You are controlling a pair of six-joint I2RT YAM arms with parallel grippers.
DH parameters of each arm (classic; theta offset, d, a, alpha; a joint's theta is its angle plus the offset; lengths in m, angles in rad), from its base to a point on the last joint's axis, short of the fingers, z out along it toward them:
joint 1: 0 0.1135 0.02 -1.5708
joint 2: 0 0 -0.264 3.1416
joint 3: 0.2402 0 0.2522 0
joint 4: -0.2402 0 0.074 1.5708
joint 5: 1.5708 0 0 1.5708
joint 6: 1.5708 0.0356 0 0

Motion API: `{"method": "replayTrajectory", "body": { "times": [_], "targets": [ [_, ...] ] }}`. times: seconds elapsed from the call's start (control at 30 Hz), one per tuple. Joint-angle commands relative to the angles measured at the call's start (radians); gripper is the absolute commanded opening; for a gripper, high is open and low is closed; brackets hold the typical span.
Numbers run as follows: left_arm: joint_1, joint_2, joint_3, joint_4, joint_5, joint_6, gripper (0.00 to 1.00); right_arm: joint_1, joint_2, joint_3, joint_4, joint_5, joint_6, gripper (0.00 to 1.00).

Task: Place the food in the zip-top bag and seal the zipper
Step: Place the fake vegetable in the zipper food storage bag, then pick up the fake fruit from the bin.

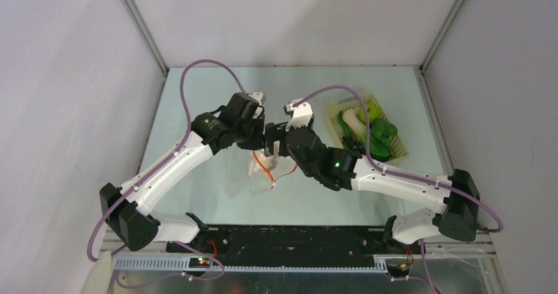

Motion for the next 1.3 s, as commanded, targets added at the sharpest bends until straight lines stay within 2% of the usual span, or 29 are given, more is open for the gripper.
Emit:
{"method": "replayTrajectory", "body": {
  "times": [0.0, 0.1, 0.27, 0.4, 0.5, 0.73, 1.27],
  "targets": [
    [0.004, -0.037, 0.002, 0.036, 0.020, -0.007, 0.00, -0.002, -0.074, 0.049, -0.032, 0.018, 0.008, 0.98],
    [0.004, -0.041, 0.002, 0.035, 0.022, -0.004, 0.00, -0.024, -0.115, 0.044, -0.085, 0.021, 0.028, 0.99],
    [0.010, -0.055, 0.000, 0.037, 0.016, -0.003, 0.00, -0.132, -0.209, -0.010, -0.179, -0.008, 0.088, 0.99],
    [0.015, -0.054, -0.001, 0.038, 0.015, -0.001, 0.00, -0.309, -0.302, -0.119, -0.208, -0.187, 0.110, 0.99],
    [0.021, -0.047, -0.001, 0.042, 0.018, -0.003, 0.00, -0.471, -0.332, -0.155, -0.300, -0.314, 0.136, 0.99],
    [0.026, -0.032, -0.004, 0.041, 0.022, 0.001, 0.00, -0.677, -0.264, -0.207, -0.460, -0.278, 0.258, 0.98],
    [0.027, -0.021, -0.011, 0.045, 0.060, 0.003, 0.00, -0.785, -0.012, -0.277, -0.309, -0.161, 0.520, 0.97]
  ]
}}
